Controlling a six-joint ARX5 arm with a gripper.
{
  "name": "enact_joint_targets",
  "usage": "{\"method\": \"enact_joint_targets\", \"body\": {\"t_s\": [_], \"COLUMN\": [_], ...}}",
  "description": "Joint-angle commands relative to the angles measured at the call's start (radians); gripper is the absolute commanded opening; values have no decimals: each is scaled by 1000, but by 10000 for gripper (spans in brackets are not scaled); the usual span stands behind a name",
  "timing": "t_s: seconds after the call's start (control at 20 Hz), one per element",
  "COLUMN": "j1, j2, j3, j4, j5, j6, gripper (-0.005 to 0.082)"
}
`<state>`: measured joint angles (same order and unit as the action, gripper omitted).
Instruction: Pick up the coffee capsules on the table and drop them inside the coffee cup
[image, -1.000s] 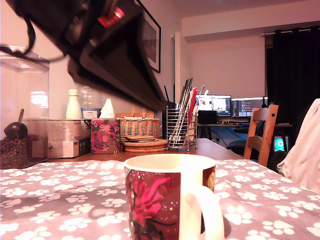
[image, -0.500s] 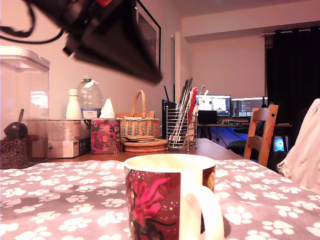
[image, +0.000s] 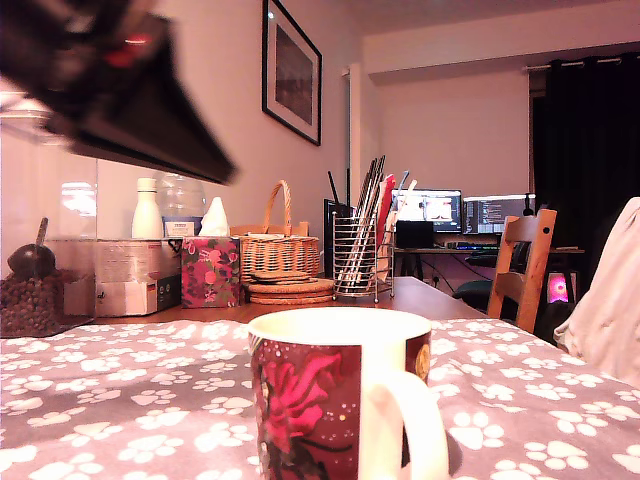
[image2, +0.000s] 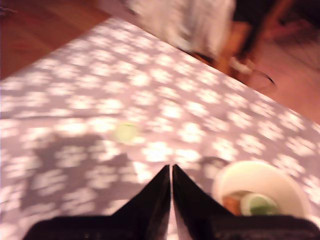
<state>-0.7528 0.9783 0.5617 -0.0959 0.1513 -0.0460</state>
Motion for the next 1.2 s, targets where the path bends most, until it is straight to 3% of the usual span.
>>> {"method": "enact_joint_targets", "body": {"t_s": [0.0,0.8,1.15], "j1": [27,428,550], "j2": [-43,-431,-636], "j3": [-45,-287,-375], "j4": [11,66,19], "j5": [2,-2,-3], "j6": [1,-40,-87], "gripper": [-23,-23,-23]}}
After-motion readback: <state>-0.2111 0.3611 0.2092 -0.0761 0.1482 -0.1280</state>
